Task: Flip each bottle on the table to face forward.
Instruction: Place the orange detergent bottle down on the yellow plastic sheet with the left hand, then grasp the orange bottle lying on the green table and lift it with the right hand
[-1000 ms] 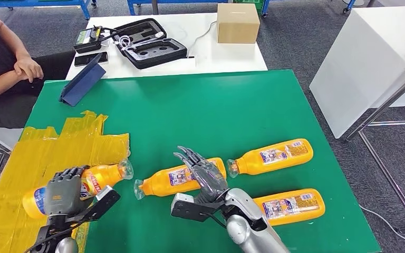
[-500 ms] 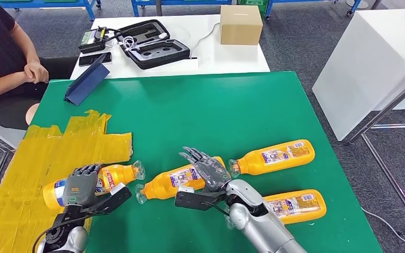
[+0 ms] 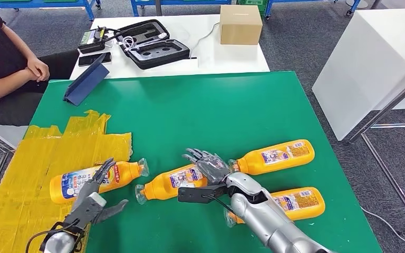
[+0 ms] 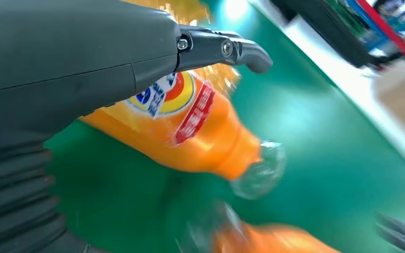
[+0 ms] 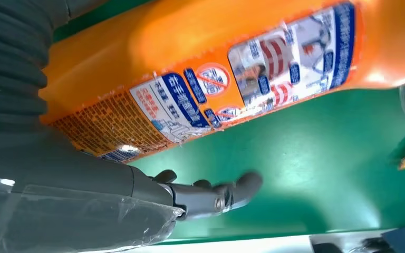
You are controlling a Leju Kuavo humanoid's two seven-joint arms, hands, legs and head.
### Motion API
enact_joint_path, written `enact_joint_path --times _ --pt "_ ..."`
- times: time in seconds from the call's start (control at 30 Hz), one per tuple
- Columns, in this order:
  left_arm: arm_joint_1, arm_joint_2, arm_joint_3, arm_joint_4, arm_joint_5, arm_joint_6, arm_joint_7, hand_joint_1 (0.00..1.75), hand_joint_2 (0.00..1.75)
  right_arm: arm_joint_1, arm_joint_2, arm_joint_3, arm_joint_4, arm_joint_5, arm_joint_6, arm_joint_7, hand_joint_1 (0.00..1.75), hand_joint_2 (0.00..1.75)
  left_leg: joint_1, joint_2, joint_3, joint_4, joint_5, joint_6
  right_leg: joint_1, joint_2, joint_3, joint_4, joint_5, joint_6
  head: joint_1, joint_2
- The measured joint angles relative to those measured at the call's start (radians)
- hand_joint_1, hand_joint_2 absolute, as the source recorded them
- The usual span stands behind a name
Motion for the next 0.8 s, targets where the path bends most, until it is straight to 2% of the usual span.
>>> enact_joint_path --times 0.1,0.13,0.17,0.23,0.27,0.3,0.8 --pt "0.064 0.017 0.012 -0.069 0.211 -0.174 -0.069 0.00 0.00 -0.048 0.000 0.029 0.070 0.002 0.021 -0.003 0.00 1.75 0.000 0.000 0.000 0.000 0.000 0.000 0.000 0.000 -0.001 0.000 0.000 0.000 0.000 0.000" --pt "0.083 0.019 0.017 -0.091 0.270 -0.222 -0.086 0.00 0.00 -0.065 0.001 0.040 0.092 0.004 0.030 -0.003 0.24 1.75 0.001 0.000 0.000 0.000 0.000 0.000 0.000 0.000 -0.002 0.000 0.000 0.000 0.000 0.000" --pt "0.098 0.021 0.023 -0.112 0.320 -0.263 -0.099 0.00 0.00 -0.081 0.001 0.052 0.114 0.005 0.040 -0.002 0.62 1.75 0.001 0.000 0.001 0.000 0.000 0.000 0.000 0.000 -0.004 0.000 0.000 0.000 0.000 0.000" --pt "0.118 0.021 0.034 -0.149 0.387 -0.317 -0.112 0.00 0.00 -0.113 0.000 0.074 0.156 0.006 0.065 -0.002 1.49 1.75 0.001 0.000 0.003 0.000 0.000 0.000 0.000 0.000 -0.007 -0.001 0.000 0.000 0.000 0.000" --pt "0.125 0.021 0.037 -0.165 0.410 -0.334 -0.114 0.00 0.00 -0.127 0.000 0.086 0.175 0.006 0.078 -0.003 1.68 1.75 0.001 0.001 0.004 0.000 -0.001 0.000 0.000 0.000 -0.008 -0.001 0.000 0.000 0.000 0.000" --pt "0.130 0.021 0.040 -0.179 0.428 -0.346 -0.116 0.00 0.00 -0.138 -0.001 0.096 0.192 0.006 0.089 -0.003 1.75 1.75 0.000 0.001 0.005 0.000 -0.001 0.000 0.000 0.000 -0.007 -0.001 0.000 0.000 0.000 0.000" --pt "0.122 0.005 0.046 -0.245 0.520 -0.349 -0.092 0.00 0.00 -0.226 -0.004 0.182 0.304 -0.034 0.192 -0.008 1.75 1.75 0.000 0.001 0.011 0.000 0.000 0.000 0.000 0.000 -0.002 -0.001 0.001 0.000 0.000 0.000"
